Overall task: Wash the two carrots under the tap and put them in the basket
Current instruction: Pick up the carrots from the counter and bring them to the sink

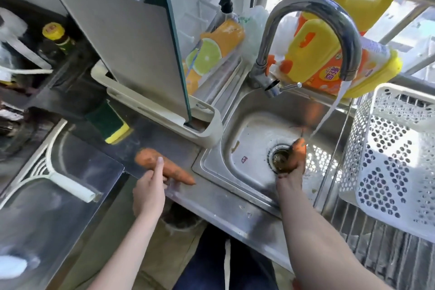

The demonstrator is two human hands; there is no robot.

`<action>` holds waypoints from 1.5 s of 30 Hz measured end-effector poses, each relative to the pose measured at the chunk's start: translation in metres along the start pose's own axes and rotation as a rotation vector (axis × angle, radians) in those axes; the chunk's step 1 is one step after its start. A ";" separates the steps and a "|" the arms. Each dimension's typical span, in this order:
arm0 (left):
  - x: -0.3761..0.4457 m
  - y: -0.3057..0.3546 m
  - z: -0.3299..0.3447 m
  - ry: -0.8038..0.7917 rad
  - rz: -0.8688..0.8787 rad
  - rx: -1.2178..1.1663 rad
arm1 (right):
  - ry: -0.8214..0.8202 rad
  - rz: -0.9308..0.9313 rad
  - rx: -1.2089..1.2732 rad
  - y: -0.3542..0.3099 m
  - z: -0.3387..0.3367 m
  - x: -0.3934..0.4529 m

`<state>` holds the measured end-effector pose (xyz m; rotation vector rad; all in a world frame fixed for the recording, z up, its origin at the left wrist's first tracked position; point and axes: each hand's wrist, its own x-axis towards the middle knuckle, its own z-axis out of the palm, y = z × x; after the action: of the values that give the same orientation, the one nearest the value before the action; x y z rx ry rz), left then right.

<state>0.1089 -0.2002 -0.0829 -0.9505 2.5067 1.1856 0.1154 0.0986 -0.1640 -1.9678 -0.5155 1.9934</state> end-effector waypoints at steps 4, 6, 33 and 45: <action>0.003 0.004 0.005 0.057 0.003 0.006 | 0.012 0.070 -0.150 -0.005 -0.007 0.029; 0.003 0.007 0.007 0.066 -0.022 0.032 | -0.025 0.075 -0.256 -0.007 -0.017 0.043; 0.014 0.023 -0.017 -0.233 -0.040 -0.113 | -0.980 -1.434 -1.965 0.133 0.028 -0.147; 0.030 0.014 -0.035 -0.095 -0.097 -0.286 | -0.677 -0.303 -1.489 0.076 -0.003 -0.196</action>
<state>0.0801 -0.2335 -0.0646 -1.0407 2.2297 1.5460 0.1261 -0.0567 -0.0228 -1.2936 -2.8462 2.1258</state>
